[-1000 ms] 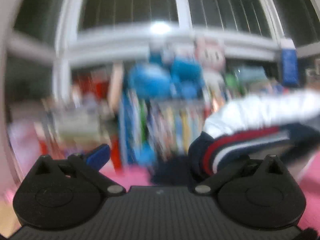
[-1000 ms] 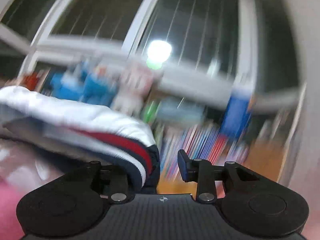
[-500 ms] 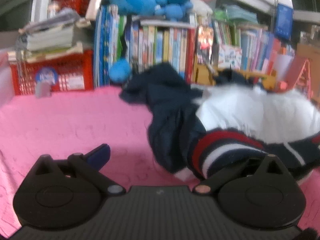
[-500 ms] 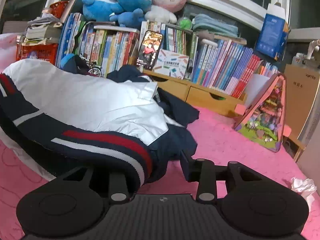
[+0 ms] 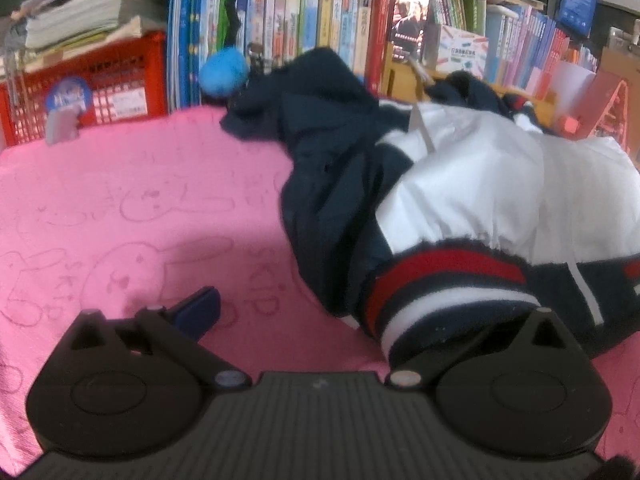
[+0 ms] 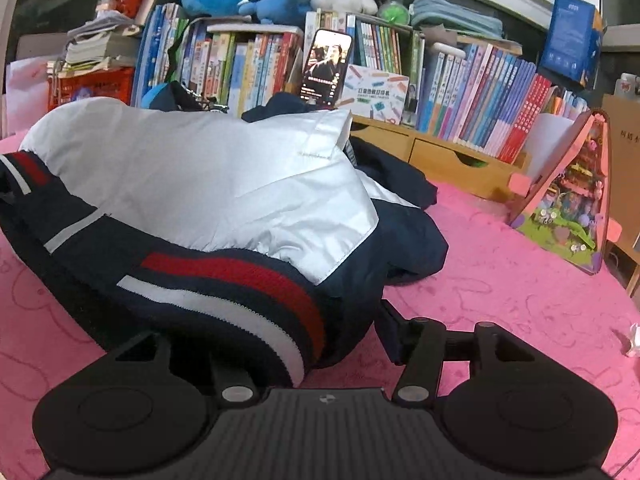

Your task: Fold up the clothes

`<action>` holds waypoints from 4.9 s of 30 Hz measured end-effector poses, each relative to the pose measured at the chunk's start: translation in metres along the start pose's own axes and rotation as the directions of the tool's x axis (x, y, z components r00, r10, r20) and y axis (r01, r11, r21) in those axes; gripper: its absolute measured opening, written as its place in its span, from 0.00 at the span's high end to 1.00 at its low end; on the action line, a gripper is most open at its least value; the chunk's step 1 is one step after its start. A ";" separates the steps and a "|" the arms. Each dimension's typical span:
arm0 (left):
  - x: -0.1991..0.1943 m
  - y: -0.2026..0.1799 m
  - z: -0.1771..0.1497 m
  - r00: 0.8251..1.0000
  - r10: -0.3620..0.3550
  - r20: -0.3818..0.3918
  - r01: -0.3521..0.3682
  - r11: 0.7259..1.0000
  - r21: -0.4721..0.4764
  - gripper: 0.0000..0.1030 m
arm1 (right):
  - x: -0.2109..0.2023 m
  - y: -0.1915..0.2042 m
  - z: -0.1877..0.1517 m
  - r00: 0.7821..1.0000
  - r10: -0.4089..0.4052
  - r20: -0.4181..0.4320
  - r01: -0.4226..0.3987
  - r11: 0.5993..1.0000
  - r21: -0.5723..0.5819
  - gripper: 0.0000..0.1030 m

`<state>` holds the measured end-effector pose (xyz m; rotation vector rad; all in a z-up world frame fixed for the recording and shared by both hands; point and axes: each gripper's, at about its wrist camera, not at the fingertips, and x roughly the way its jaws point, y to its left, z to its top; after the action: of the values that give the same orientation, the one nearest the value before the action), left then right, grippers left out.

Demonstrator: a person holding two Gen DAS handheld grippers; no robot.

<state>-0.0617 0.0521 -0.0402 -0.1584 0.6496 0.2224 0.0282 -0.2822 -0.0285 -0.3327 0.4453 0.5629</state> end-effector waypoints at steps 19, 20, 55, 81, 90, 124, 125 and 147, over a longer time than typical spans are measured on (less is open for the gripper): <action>0.002 -0.006 0.002 1.000 0.024 -0.018 -0.023 0.999 0.021 0.00 | 0.005 0.001 -0.001 1.000 -0.008 -0.010 0.009 0.999 0.033 0.61; 0.002 -0.005 0.002 1.000 0.023 -0.018 -0.023 1.000 0.021 0.00 | 0.005 0.001 0.000 1.000 -0.010 -0.010 0.011 0.999 0.037 0.61; -0.090 -0.012 0.095 0.933 0.007 0.360 -0.081 0.978 0.190 0.69 | -0.041 -0.046 0.145 0.894 -0.198 0.401 0.218 0.976 -0.004 0.83; -0.081 0.001 -0.022 1.000 -0.019 0.021 0.015 0.983 0.181 0.41 | -0.046 -0.062 -0.018 0.968 0.242 -0.061 -0.229 0.959 0.167 0.58; -0.084 -0.019 -0.028 1.000 -0.021 0.013 0.017 0.963 0.269 0.42 | -0.082 -0.036 -0.015 0.991 0.089 -0.104 -0.106 0.980 -0.170 0.45; -0.065 -0.069 -0.042 0.995 -0.095 0.027 0.084 0.955 0.283 0.51 | -0.033 0.032 0.094 0.910 0.366 0.193 -0.390 0.915 0.103 0.09; -0.065 -0.069 -0.042 0.995 -0.097 0.026 0.086 0.956 0.281 0.51 | -0.019 0.046 0.099 0.909 0.379 0.173 -0.399 0.912 0.098 0.09; 0.078 -0.012 0.130 0.995 0.024 0.099 -0.018 0.998 -0.067 0.28 | 0.071 0.110 0.067 0.947 0.291 -0.133 -0.289 0.957 0.039 0.08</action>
<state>0.0771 0.0802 0.0153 -0.2029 0.5451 0.2704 0.0391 -0.1352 -0.0254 -0.2905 0.6387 0.8258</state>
